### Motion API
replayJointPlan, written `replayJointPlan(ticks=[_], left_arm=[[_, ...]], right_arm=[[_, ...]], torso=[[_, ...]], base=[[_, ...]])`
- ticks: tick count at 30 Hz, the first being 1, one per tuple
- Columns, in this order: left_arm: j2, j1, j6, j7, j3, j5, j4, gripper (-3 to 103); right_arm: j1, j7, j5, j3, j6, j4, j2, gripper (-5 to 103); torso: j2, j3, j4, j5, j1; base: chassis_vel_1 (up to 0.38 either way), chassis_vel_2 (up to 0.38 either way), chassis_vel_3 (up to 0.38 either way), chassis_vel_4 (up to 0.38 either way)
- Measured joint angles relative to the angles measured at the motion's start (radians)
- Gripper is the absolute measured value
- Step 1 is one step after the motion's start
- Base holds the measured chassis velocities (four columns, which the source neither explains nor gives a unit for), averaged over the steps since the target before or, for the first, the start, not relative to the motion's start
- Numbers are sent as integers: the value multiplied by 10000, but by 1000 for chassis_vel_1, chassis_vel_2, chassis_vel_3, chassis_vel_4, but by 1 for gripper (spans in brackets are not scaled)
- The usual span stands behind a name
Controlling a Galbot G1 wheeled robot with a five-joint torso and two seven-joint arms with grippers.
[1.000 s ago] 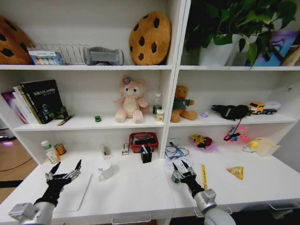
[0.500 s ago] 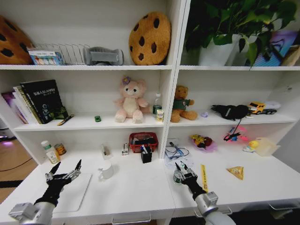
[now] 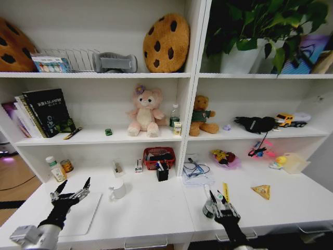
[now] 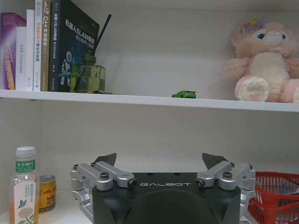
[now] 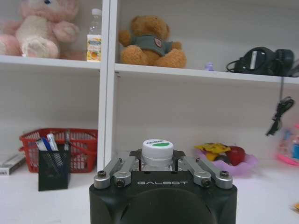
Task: Organize the objects on the table.
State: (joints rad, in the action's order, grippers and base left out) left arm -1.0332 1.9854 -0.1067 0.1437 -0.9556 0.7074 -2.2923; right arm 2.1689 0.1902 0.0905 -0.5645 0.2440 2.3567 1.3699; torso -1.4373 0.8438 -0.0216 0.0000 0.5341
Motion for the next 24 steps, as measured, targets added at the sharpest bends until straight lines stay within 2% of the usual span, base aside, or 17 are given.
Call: replayJointPlan(ticks=[3, 4, 6, 7, 9, 13, 19, 24], left_arm=[[0, 0, 0, 0, 0, 0, 0, 100], [0, 0, 0, 0, 0, 0, 0, 100], [0, 0, 0, 0, 0, 0, 0, 100], [0, 0, 0, 0, 0, 0, 0, 100], [0, 0, 0, 0, 0, 0, 0, 100], [0, 0, 0, 0, 0, 0, 0, 100], [0, 0, 0, 0, 0, 0, 0, 100], [0, 0, 0, -1, 0, 0, 0, 100]], right_arm=[[961, 445, -636, 65, 1086, -347, 518, 30], [961, 445, -636, 65, 1086, -347, 518, 30], [1330, 850, -1364, 130, 2104, -993, 799, 30], [1330, 850, -1364, 130, 2104, -993, 799, 30], [1338, 1118, -1584, 134, 2664, -1628, 971, 30], [1230, 1239, -1640, 133, 2936, -2202, 1043, 30], [371, 1435, -1814, 314, 3619, -4651, 1137, 30], [-416, 1451, -1773, 358, 3853, -6016, 1164, 30]], torso=[[0, 1, -1, -2, -1], [0, 1, -1, -2, -1], [-1, 0, -1, -1, 0], [-1, 0, -1, -1, 0], [0, 1, 0, 0, 0], [0, 1, 1, -1, 0], [0, 1, 0, 1, 0], [1, 1, 1, 0, 1]], base=[[0, 0, 0, 0], [0, 0, 0, 0], [0, 0, 0, 0], [0, 0, 0, 0], [0, 0, 0, 0], [0, 0, 0, 0], [0, 0, 0, 0], [0, 0, 0, 0]])
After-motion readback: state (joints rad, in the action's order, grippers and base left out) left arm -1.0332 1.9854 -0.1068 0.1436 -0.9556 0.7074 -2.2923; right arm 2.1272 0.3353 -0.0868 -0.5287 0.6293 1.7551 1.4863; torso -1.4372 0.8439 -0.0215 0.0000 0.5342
